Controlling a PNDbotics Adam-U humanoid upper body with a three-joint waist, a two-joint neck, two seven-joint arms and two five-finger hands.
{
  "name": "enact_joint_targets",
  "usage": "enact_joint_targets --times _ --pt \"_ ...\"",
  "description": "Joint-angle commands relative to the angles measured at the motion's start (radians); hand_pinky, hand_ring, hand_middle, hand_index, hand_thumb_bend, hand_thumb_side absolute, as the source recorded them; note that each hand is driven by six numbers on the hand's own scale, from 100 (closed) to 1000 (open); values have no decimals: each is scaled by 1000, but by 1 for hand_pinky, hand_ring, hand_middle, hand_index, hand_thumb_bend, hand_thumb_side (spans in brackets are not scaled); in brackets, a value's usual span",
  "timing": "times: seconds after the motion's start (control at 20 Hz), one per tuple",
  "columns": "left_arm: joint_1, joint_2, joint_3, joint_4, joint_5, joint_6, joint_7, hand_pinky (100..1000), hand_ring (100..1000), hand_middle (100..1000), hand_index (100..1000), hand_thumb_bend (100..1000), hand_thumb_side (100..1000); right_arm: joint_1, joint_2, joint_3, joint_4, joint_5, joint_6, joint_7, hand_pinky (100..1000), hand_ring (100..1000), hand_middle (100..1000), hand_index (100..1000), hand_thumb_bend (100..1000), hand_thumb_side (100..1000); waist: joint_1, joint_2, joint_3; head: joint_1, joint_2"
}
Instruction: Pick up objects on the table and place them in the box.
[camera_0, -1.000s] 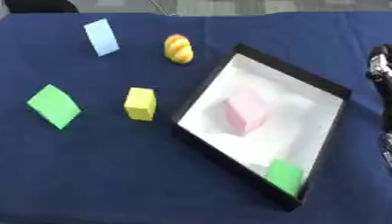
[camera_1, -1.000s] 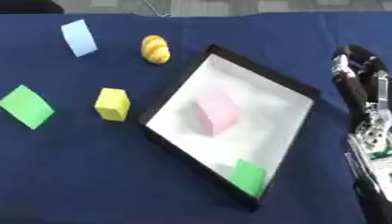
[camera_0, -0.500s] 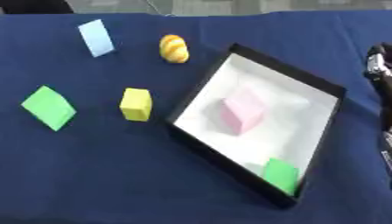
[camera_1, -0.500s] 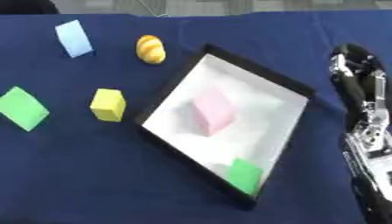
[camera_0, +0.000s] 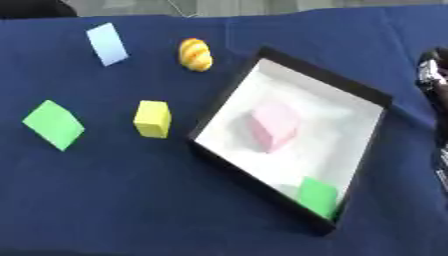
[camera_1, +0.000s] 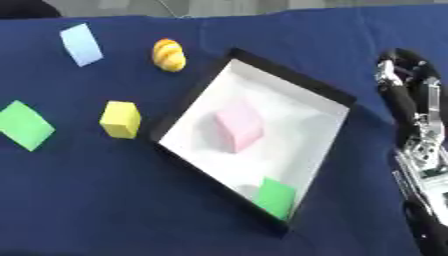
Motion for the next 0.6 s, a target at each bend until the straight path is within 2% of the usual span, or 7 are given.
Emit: enact_joint_targets --times 0.05,0.1,0.2,0.35,0.45,0.55,0.6 --pt "-13 134 -18 32 -52 -11 -159 868 879 859 907 460 560 -3 -35 -8 -14 8 2 2 781 778 733 804 192 435 14 -20 4 -5 -2" --pt "-15 158 -28 38 -81 -16 -204 869 887 847 892 563 474 -2 -36 -7 -17 9 2 4 781 778 733 804 192 435 15 -21 4 -3 0" --pt "-12 192 -48 49 -148 -30 -267 877 905 842 873 660 360 0 -38 -6 -19 9 3 5 781 778 732 803 193 436 17 -21 3 1 0" --pt "-7 209 -73 75 -249 -43 -318 883 914 840 867 713 287 0 -38 -5 -17 7 4 5 781 777 731 803 193 436 20 -22 0 2 -2" --pt "-2 212 -89 92 -307 -58 -333 889 907 823 854 740 102 -1 -38 -5 -16 5 4 3 781 778 732 801 202 419 21 -21 -4 7 -5" --pt "-2 211 -101 122 -325 -75 -329 895 909 823 856 763 100 -1 -38 -6 -16 1 -1 -1 780 777 729 800 204 418 21 -21 -5 12 -8" --pt "-4 216 -107 136 -343 -82 -329 905 921 828 859 836 100 0 -38 -6 -15 -2 -2 -3 780 776 728 799 203 424 22 -21 -6 13 -7"
